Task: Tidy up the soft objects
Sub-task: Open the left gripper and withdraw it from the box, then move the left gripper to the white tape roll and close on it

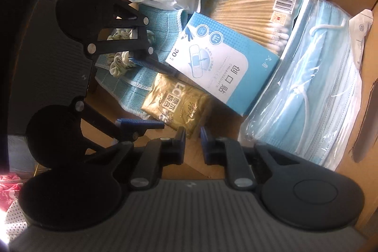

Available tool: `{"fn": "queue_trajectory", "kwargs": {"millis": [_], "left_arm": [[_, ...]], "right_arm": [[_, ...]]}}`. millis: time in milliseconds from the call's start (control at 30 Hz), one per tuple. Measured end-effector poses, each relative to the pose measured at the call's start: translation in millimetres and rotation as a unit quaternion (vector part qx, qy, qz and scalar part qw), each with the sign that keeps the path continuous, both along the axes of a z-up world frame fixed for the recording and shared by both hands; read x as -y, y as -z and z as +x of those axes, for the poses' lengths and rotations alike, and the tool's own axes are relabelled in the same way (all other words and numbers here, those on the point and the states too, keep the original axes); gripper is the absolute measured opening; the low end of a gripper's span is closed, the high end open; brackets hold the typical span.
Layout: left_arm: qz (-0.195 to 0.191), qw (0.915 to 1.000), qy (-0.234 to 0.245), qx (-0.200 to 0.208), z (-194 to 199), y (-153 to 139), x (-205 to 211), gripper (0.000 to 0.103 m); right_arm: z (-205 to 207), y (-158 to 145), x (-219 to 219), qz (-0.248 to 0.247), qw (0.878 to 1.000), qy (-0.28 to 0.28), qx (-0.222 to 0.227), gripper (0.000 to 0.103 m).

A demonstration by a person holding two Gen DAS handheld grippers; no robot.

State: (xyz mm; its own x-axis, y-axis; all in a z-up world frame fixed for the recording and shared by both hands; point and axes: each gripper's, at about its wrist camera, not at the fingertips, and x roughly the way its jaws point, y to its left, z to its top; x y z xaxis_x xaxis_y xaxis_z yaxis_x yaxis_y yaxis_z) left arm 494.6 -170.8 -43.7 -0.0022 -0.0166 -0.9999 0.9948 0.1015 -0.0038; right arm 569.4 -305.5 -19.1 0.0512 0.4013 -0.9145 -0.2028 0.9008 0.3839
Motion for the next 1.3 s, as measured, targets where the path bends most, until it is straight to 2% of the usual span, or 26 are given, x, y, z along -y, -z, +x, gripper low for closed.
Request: {"fn": "queue_trajectory", "kwargs": {"millis": [33, 100, 133, 233, 267, 300, 367, 467, 567, 633, 700, 767, 800, 833, 900, 933, 1033, 1100, 1167, 1200, 1233, 1300], "left_arm": [[0.000, 1.0000, -0.003, 0.008, -2, -9, -3, 0.054], [-0.007, 0.9996, -0.015, 0.022, -7, -28, -9, 0.063], [-0.012, 0.9994, -0.018, 0.026, -10, -37, -13, 0.064], [-0.056, 0.9965, -0.041, 0.046, -34, -80, -39, 0.063], [-0.070, 0.9950, -0.049, 0.052, -45, -92, -46, 0.068], [-0.098, 0.9910, -0.059, 0.070, -65, -108, -54, 0.076], [-0.138, 0.9854, -0.060, 0.079, -102, -131, -71, 0.083], [-0.163, 0.9756, -0.081, 0.122, -178, -157, -98, 0.083], [-0.190, 0.9586, -0.151, 0.149, -236, -162, -130, 0.083], [-0.217, 0.9342, -0.240, 0.150, -261, -146, -152, 0.079], [-0.233, 0.9032, -0.332, 0.140, -287, -124, -178, 0.065], [-0.241, 0.8848, -0.383, 0.111, -302, -100, -193, 0.057], [-0.249, 0.8691, -0.416, 0.099, -302, -76, -200, 0.056], [-0.256, 0.8564, -0.438, 0.094, -306, -65, -204, 0.055], [-0.279, 0.8299, -0.475, 0.085, -308, -30, -211, 0.045], [-0.278, 0.8242, -0.486, 0.083, -314, -18, -213, 0.043], [-0.274, 0.8176, -0.498, 0.094, -316, 11, -208, 0.038], [-0.276, 0.8077, -0.510, 0.108, -316, 26, -206, 0.036], [-0.300, 0.7914, -0.521, 0.112, -319, 31, -207, 0.033], [-0.303, 0.7896, -0.522, 0.111, -319, 32, -207, 0.023], [-0.302, 0.7919, -0.518, 0.116, -320, 33, -205, 0.017], [-0.288, 0.8080, -0.493, 0.145, -326, 36, -196, 0.015]], "right_arm": [[-4, -7, -1, 0.003, 1.000, -0.001, 0.006, 0.014], [-10, -21, -2, 0.002, 1.000, -0.002, 0.020, 0.014], [-15, -30, -1, 0.002, 0.999, -0.003, 0.034, 0.014], [-36, -61, 6, 0.021, 0.997, -0.001, 0.073, 0.014], [-49, -71, 9, 0.032, 0.995, -0.001, 0.090, 0.014], [-62, -82, 11, 0.043, 0.993, 0.000, 0.107, 0.014], [-98, -104, 18, 0.071, 0.988, 0.002, 0.141, 0.014], [-156, -127, 26, 0.104, 0.977, 0.014, 0.183, 0.015], [-217, -132, 29, 0.124, 0.968, 0.020, 0.216, 0.015], [-256, -124, 26, 0.098, 0.964, 0.020, 0.245, 0.015], [-284, -110, 19, 0.070, 0.963, 0.022, 0.260, 0.015], [-305, -84, 9, 0.060, 0.967, 0.038, 0.245, 0.015], [-312, -75, 4, 0.065, 0.968, 0.049, 0.239, 0.015], [-321, -64, -4, 0.075, 0.968, 0.058, 0.231, 0.015], [-336, -42, -21, 0.092, 0.969, 0.064, 0.222, 0.015], [-342, -32, -31, 0.090, 0.970, 0.070, 0.212, 0.015], [-347, -3, -59, 0.094, 0.975, 0.083, 0.185, 0.015], [-348, 6, -70, 0.100, 0.975, 0.093, 0.173, 0.015], [-351, 12, -79, 0.102, 0.976, 0.101, 0.167, 0.015], [-353, 14, -83, 0.102, 0.976, 0.101, 0.165, 0.015], [-352, 15, -88, 0.102, 0.976, 0.100, 0.162, 0.015], [-354, 19, -95, 0.104, 0.978, 0.094, 0.155, 0.015]]}}
